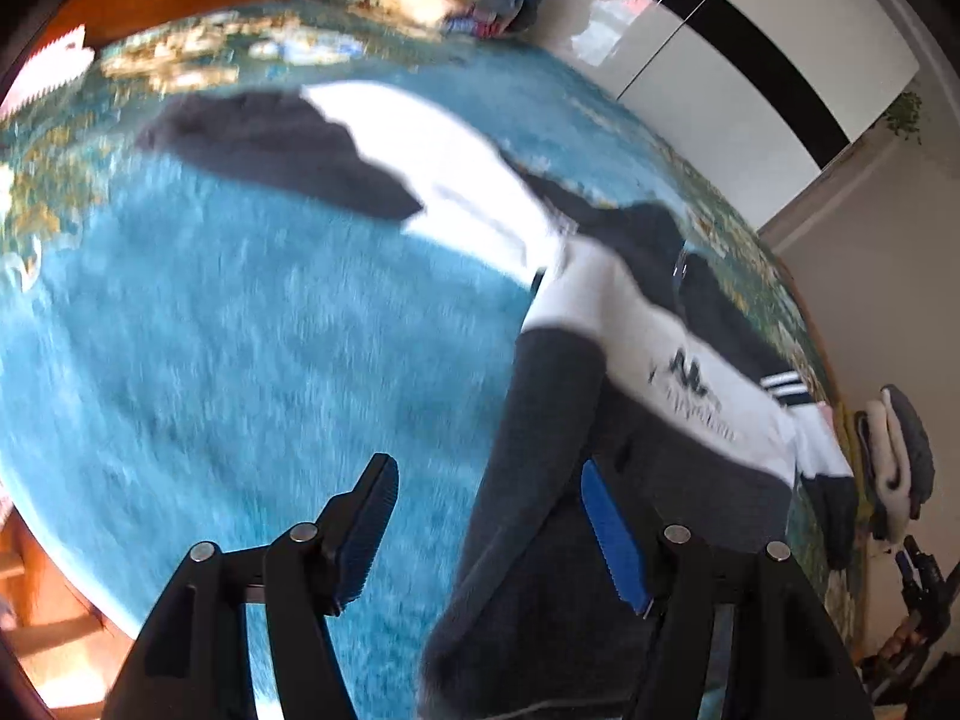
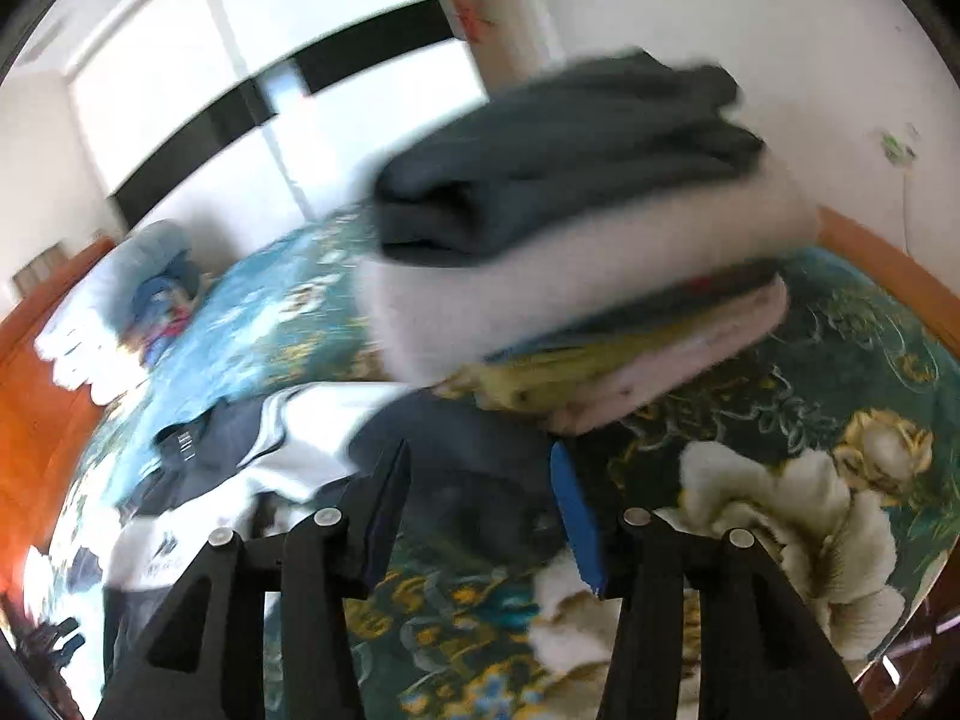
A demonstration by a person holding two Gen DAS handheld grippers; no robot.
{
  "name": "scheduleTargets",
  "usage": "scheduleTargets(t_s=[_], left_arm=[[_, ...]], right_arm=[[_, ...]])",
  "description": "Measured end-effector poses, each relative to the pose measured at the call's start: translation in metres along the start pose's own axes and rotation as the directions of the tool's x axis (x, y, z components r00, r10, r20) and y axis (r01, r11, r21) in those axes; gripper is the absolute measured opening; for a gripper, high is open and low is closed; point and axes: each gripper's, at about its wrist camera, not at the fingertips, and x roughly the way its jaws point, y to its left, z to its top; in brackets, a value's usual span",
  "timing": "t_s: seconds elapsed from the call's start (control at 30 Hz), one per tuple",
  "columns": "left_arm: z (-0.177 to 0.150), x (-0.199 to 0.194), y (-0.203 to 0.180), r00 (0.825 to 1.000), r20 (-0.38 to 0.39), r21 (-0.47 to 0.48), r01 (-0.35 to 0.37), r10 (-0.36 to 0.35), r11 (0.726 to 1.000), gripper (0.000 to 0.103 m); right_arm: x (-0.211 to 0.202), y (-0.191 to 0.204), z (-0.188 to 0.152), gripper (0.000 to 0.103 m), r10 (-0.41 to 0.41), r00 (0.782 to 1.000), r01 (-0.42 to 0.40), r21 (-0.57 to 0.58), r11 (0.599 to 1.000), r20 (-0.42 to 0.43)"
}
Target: Fold clothes
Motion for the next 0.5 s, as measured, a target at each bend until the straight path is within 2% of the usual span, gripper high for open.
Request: scheduleTargets(t_s=[0.07, 0.1, 0.17, 0.23, 0.4, 0.43, 0.47, 0.5], left_arm=[[-0.011, 0.004, 0.007, 1.000, -0.025, -0.016, 0.008, -0.008, 1.000, 0.068], [-0.016, 0.004, 0.010, 0.999, -0.030, -0.025, 0.014, -0.015, 1.000, 0.068], [-0.023, 0.005, 0.013, 0.998, -0.045, -0.036, 0.035, -0.037, 0.999, 0.068], [-0.032, 0.006, 0.014, 0.995, -0.070, -0.040, 0.074, -0.076, 0.996, 0.068], [-0.049, 0.006, 0.014, 0.984, -0.109, -0.055, 0.137, -0.142, 0.989, 0.066], [-0.051, 0.007, 0.015, 0.982, -0.113, -0.064, 0.146, -0.153, 0.987, 0.066], [-0.053, 0.007, 0.016, 0.980, -0.115, -0.073, 0.152, -0.160, 0.986, 0.065], [-0.055, 0.006, 0.016, 0.981, -0.113, -0.078, 0.147, -0.155, 0.986, 0.055]], right_arm=[[0.002, 0.024, -0.017, 0.050, 0.102, 0.993, -0.104, -0.035, 0.994, -0.057], [0.011, 0.040, -0.029, 0.050, 0.178, 0.977, -0.183, -0.035, 0.982, -0.114], [0.033, 0.068, -0.055, 0.050, 0.313, 0.922, -0.324, -0.008, 0.946, -0.227], [0.063, 0.098, -0.083, 0.050, 0.403, 0.846, -0.421, 0.025, 0.907, -0.351], [0.113, 0.140, -0.129, 0.050, 0.501, 0.728, -0.494, 0.148, 0.857, -0.468], [0.120, 0.145, -0.134, 0.050, 0.509, 0.716, -0.495, 0.167, 0.853, -0.477], [0.125, 0.148, -0.136, 0.050, 0.510, 0.714, -0.488, 0.180, 0.854, -0.481], [0.130, 0.152, -0.139, 0.050, 0.509, 0.710, -0.483, 0.189, 0.855, -0.486]])
